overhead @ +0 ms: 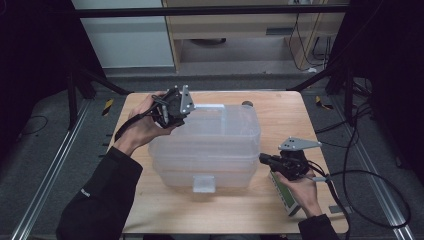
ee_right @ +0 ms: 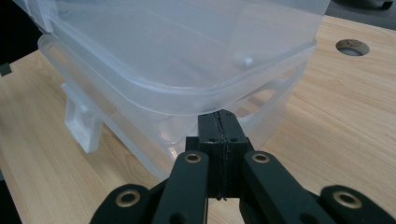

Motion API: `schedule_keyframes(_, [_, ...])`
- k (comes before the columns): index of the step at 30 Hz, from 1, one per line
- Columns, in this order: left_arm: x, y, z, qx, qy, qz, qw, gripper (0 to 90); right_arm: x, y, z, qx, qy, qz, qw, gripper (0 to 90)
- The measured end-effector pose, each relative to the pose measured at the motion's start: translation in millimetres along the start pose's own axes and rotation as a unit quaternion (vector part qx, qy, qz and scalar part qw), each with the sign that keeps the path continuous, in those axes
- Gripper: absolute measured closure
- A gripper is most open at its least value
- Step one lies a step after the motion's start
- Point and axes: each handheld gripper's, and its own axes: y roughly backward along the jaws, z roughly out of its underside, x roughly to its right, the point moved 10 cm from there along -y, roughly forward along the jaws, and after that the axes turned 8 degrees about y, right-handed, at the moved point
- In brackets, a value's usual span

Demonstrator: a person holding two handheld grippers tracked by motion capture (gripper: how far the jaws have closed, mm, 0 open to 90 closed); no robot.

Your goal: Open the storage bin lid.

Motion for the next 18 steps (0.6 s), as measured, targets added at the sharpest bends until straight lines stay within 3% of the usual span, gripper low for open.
schedule_keyframes(5, [-7.5,9.0,9.4,0.018,0.035,-0.003,0.9992,60.5,0.2,0.7,-0.3,-0.004,0.003,0.002,1.0,90.0])
schedule_keyframes(10, [-17.1,17.1,22.7,0.032,0.082,-0.011,0.996,63.7,0.2,0.9,-0.9,-0.004,0.005,0.004,1.0,90.0])
schedule_keyframes(18, [-31.3,27.8,46.6,0.059,0.154,-0.041,0.9855,72.2,0.0,0.9,-0.7,-0.005,0.004,0.002,1.0,90.0])
